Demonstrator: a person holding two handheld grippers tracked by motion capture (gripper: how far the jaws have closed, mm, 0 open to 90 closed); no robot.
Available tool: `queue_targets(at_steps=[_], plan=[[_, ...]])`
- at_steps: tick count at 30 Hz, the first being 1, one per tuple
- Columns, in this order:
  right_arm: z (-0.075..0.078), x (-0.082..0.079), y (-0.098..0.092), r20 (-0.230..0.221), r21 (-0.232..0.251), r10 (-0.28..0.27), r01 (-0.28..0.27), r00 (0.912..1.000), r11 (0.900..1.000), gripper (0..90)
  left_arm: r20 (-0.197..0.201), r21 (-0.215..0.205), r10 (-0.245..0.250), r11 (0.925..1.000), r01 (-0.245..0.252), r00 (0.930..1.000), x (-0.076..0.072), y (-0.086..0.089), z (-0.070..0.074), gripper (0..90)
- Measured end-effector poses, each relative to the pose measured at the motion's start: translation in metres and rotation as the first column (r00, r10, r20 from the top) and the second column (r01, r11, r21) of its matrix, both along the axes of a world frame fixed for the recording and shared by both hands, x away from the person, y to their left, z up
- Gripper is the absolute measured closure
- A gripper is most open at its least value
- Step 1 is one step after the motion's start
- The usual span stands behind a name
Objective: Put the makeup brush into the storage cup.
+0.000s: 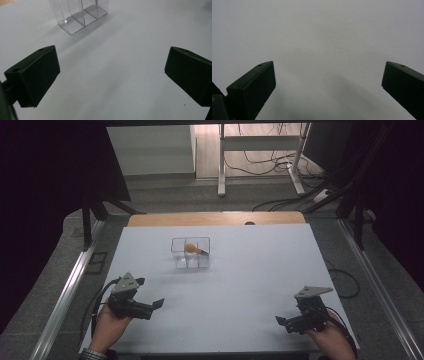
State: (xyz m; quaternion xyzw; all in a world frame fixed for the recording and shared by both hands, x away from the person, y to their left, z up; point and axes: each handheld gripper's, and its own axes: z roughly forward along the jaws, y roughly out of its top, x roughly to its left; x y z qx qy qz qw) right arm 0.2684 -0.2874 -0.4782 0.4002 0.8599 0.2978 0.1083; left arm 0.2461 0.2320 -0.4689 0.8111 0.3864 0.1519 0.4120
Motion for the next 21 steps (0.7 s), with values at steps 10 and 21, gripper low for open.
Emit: queue_targets(at_steps=[10, 21], plan=[[0.0, 0.0, 0.0, 0.002, 0.0, 0.0, 0.0, 1.0, 1.0, 0.0, -0.008, 0.014, 0.017, 0.9998, -0.017, 0.9998, -0.006, 0.007, -0.003, 0.2], [0.0, 0.0, 0.0, 0.004, 0.0, 0.0, 0.0, 1.0, 1.0, 0.0, -0.016, 0.021, 0.039, 0.999, -0.039, 0.9991, -0.013, 0.017, -0.007, 0.0]])
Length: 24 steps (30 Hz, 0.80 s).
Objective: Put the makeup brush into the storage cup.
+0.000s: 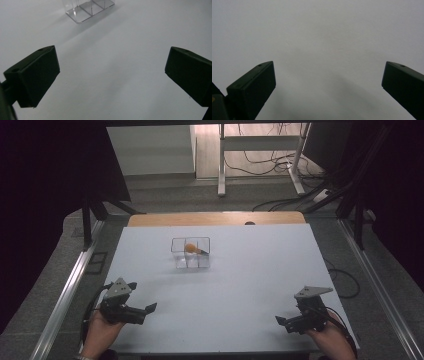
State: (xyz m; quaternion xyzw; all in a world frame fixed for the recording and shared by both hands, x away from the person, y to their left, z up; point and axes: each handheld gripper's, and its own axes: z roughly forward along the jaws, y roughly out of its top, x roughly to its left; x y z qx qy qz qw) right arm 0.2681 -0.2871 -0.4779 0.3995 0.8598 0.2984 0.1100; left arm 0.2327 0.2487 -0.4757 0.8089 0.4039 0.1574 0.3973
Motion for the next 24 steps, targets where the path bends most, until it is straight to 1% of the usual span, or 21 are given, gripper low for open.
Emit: queue_targets(at_steps=[6, 14, 21, 24], plan=[[0.0, 0.0, 0.0, 0.0, -0.001, 0.001, -0.001, 1.0, 1.0, 0.0, -0.002, 0.012, 0.01, 0.9999, -0.01, 1.0, -0.004, 0.005, -0.002, 0.0], [0.0, 0.0, 0.0, 0.002, -0.002, 0.006, -0.006, 1.0, 1.0, 0.0, -0.012, 0.011, 0.028, 0.9996, -0.028, 0.9995, -0.009, 0.013, -0.006, 0.0], [0.0, 0.0, 0.001, -0.002, -0.003, 0.004, -0.004, 1.0, 1.0, 0.0, -0.015, 0.009, 0.054, 0.9985, -0.054, 0.9984, -0.014, 0.021, -0.008, 0.0], [0.0, 0.0, 0.001, -0.003, -0.003, 0.003, -0.003, 1.0, 1.0, 0.0, -0.019, 0.014, 0.059, 0.9982, -0.058, 0.9981, -0.016, 0.025, -0.01, 0.0]])
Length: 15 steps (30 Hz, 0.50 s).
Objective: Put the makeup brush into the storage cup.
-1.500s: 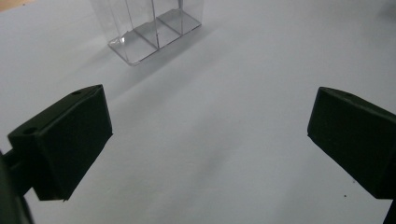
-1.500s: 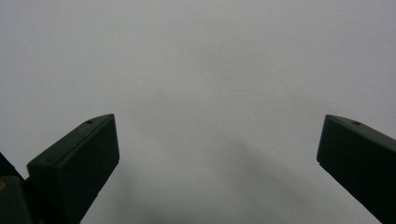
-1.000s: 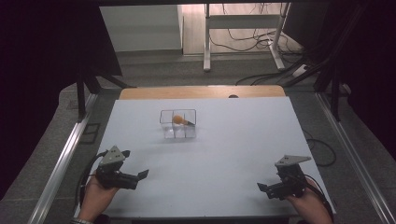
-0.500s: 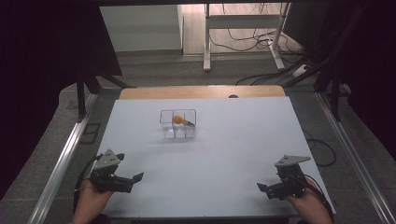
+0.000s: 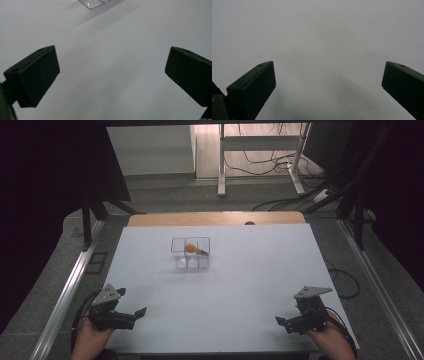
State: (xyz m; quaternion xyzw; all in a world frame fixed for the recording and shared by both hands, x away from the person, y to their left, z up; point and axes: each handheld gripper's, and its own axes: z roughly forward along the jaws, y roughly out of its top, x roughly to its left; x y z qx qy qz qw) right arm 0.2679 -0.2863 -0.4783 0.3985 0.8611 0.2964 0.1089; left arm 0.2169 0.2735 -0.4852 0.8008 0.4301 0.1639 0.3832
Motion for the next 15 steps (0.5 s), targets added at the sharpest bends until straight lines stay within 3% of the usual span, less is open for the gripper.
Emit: queue_targets(at_steps=[15], plan=[[-0.0003, 0.0001, -0.0001, 0.001, -0.002, 0.0, 0.0, 1.0, 1.0, 0.0, -0.028, 0.033, 0.013, 0.9994, -0.012, 0.9995, -0.0072, 0.008, -0.0056, 0.0]])
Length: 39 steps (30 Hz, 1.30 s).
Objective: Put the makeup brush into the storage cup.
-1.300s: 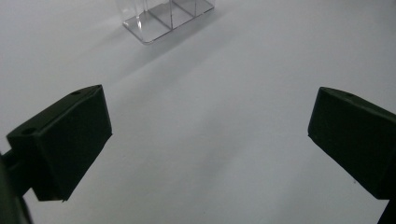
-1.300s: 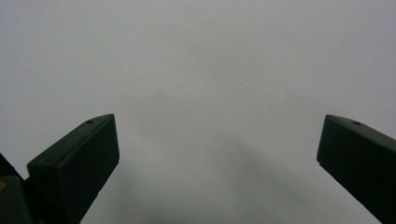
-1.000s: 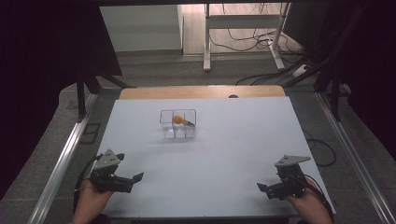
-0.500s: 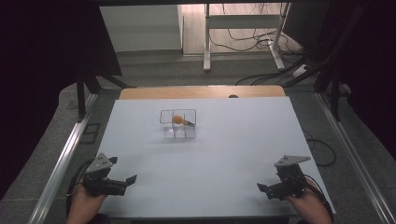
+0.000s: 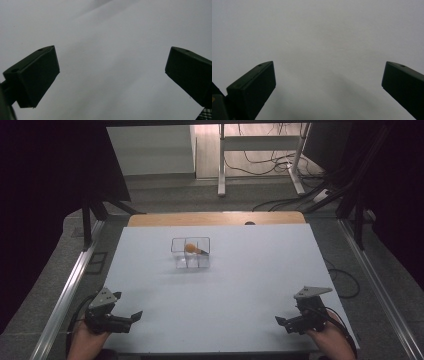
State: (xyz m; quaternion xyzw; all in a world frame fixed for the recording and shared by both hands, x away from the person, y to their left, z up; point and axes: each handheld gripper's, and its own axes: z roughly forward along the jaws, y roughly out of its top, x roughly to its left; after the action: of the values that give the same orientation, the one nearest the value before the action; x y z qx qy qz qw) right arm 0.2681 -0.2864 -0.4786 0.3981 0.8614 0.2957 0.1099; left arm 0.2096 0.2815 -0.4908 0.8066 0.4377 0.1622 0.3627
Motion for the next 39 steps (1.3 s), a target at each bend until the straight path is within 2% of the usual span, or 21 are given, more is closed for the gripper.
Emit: queue_targets(at_steps=[5, 9, 16, 34, 39], plan=[[0.0, 0.0, 0.0, -0.002, -0.002, -0.001, 0.001, 1.0, 1.0, 0.0, 0.013, -0.007, 0.018, 0.9998, -0.018, 0.9998, -0.002, 0.004, 0.0, 0.0], [0.0, 0.0, 0.0, -0.002, -0.002, -0.002, 0.002, 1.0, 1.0, 0.0, 0.014, 0.013, 0.029, 0.9995, -0.029, 0.9995, -0.004, 0.007, -0.001, 0.0], [0.0, 0.0, 0.0, -0.004, -0.002, -0.003, 0.003, 1.0, 1.0, 0.0, -0.005, 0.054, 0.046, 0.9975, -0.045, 0.9989, -0.006, 0.012, -0.006, 0.0], [0.0, 0.0, 0.0, -0.004, -0.001, -0.001, 0.001, 1.0, 1.0, 0.0, -0.101, 0.1, 0.076, 0.9928, -0.066, 0.992, -0.005, 0.025, -0.023, 0.0], [0.0, 0.0, 0.0, -0.001, -0.002, 0.002, -0.002, 1.0, 1.0, 0.0, -0.126, 0.095, 0.074, 0.9935, -0.062, 0.9893, -0.004, 0.027, -0.028, 0.0]])
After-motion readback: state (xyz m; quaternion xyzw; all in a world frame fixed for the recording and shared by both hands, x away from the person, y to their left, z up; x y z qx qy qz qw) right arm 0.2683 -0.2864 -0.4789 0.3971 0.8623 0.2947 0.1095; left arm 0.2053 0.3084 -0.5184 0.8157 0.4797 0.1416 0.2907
